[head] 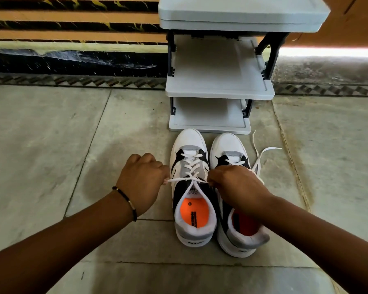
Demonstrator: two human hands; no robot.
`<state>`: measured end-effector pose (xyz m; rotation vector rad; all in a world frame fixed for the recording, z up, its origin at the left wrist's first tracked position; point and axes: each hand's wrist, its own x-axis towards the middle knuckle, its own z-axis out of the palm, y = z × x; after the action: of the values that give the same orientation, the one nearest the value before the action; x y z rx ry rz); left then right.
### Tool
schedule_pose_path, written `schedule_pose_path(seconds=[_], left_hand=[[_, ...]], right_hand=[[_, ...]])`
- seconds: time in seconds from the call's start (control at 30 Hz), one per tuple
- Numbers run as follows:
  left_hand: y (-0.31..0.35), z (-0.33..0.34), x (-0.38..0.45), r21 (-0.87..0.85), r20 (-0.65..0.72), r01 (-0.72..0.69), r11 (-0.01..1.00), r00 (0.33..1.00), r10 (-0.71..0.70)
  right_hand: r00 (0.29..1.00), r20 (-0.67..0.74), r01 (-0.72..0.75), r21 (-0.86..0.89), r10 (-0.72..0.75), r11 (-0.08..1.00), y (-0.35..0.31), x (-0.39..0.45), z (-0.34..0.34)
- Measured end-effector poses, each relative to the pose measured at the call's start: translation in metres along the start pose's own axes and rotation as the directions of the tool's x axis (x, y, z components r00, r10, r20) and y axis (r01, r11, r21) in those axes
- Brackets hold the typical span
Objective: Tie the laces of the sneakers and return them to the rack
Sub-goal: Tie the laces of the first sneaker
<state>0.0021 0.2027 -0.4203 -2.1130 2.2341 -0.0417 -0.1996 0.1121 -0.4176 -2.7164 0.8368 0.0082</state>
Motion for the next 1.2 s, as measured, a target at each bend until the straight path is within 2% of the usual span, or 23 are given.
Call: schedule_pose_path(seconds=[0.23,0.47,0.7,0.77,0.83,0.9,0.93,1.0,1.03,1.07,1.13,1.2], left_hand=[[-0.006,-0.011,0.01,0.02,-0.121,0.029,0.999,0.992,-0.026],[-0.006,-0.008,0.005,0.051,-0.031,0.03,0.998,0.999,-0.029],[-0.004,-0.002,0.003,0.022,-0.023,-0.01,1.0,1.0,0.01],[-0.006,-0.003,0.002,-0.017,-0.01,0.011,1.0,1.0,-0.011],[-0.01,-0.003,-0.001,-0.236,0.037,0.089,0.968,0.996,-0.082],[-0.009,-0.005,-0.004,-0.541,0.18,0.233,0.808,0.971,-0.159],[-0.007,-0.005,-0.004,-0.666,0.231,0.288,0.688,0.957,-0.178],[-0.001,-0.006,-0.002,-0.855,0.287,0.351,0.382,0.933,-0.215],[0.004,-0.007,0.0,-0.906,0.307,0.359,0.222,0.921,-0.239],[0.009,-0.008,0.003,-0.928,0.316,0.354,0.112,0.911,-0.265],[0.021,-0.013,0.01,-0.95,0.312,0.303,-0.076,0.902,-0.3],[0.031,-0.02,0.016,-0.919,0.333,0.235,-0.318,0.893,-0.303]], right_hand=[[1.0,0.001,0.011,0.006,-0.011,1.0,-0.001,0.004,0.0],[1.0,0.002,-0.02,0.023,0.02,1.0,-0.005,0.005,-0.001],[1.0,0.005,-0.01,0.062,0.01,0.998,-0.002,0.003,0.003],[1.0,0.002,-0.005,0.084,0.005,0.996,-0.001,0.003,0.005],[0.998,0.029,-0.052,0.18,0.048,0.982,0.001,0.006,0.004],[0.983,0.089,-0.186,0.422,0.164,0.888,0.006,0.008,-0.001],[0.967,0.137,-0.253,0.569,0.213,0.783,0.007,0.008,-0.004],[0.947,0.222,-0.314,0.794,0.231,0.521,0.006,0.006,-0.01],[0.944,0.243,-0.315,0.866,0.224,0.388,0.003,0.006,-0.012],[0.943,0.251,-0.305,0.913,0.217,0.27,-0.001,0.006,-0.012],[0.943,0.247,-0.273,0.958,0.223,0.092,-0.009,0.011,-0.011],[0.932,0.265,-0.258,0.964,0.246,-0.064,-0.014,0.019,-0.009]])
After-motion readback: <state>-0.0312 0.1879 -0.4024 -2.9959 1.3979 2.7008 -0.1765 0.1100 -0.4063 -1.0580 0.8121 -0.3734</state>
